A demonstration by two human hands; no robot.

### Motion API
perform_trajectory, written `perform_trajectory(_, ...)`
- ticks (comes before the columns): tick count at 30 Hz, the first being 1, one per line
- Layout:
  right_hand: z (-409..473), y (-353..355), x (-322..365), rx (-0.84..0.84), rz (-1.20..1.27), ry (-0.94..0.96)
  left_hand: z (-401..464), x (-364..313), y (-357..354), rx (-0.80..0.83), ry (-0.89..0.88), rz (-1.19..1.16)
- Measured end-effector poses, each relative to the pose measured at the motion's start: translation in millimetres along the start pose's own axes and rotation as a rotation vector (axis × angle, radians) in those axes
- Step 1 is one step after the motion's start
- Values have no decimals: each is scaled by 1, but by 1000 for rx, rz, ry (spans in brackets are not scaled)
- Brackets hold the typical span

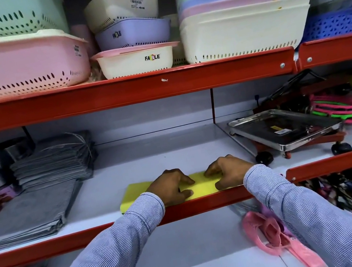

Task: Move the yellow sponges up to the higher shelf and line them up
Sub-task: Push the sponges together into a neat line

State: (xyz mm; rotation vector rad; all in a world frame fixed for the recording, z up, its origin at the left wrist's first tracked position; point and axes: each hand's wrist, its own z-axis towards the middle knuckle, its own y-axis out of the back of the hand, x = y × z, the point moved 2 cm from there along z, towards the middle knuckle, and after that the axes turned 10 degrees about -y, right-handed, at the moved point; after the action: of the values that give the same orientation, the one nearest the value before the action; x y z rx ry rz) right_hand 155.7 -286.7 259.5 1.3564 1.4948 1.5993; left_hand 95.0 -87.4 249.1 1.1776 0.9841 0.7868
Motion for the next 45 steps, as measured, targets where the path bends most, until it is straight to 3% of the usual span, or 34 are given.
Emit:
perform_trajectory(5,0,1,14,-10,21,31,-5,25,21,-54,45,-12)
perform_trajectory(8,2,-3,22,-13,-7,29,-18,43,33,147,97,82)
perform_trajectory(10,2,-6,26,-16,-33,18,-26,45,30,199,117,94)
perform_trajectory(27,-8,-6,38,-20,-44,-21,-46,53,28,-21,200,23)
perform_trajectory(33,-8,-9,44,-26,-52,-37,-77,76,42,131,339,105)
perform_trajectory(43,-20,-7,55,-13,-90,-84,-86,48,39,128,350,96)
perform_trajectory(45,-32,-4,61,-115,-91,-66,-94,38,43,72,331,112)
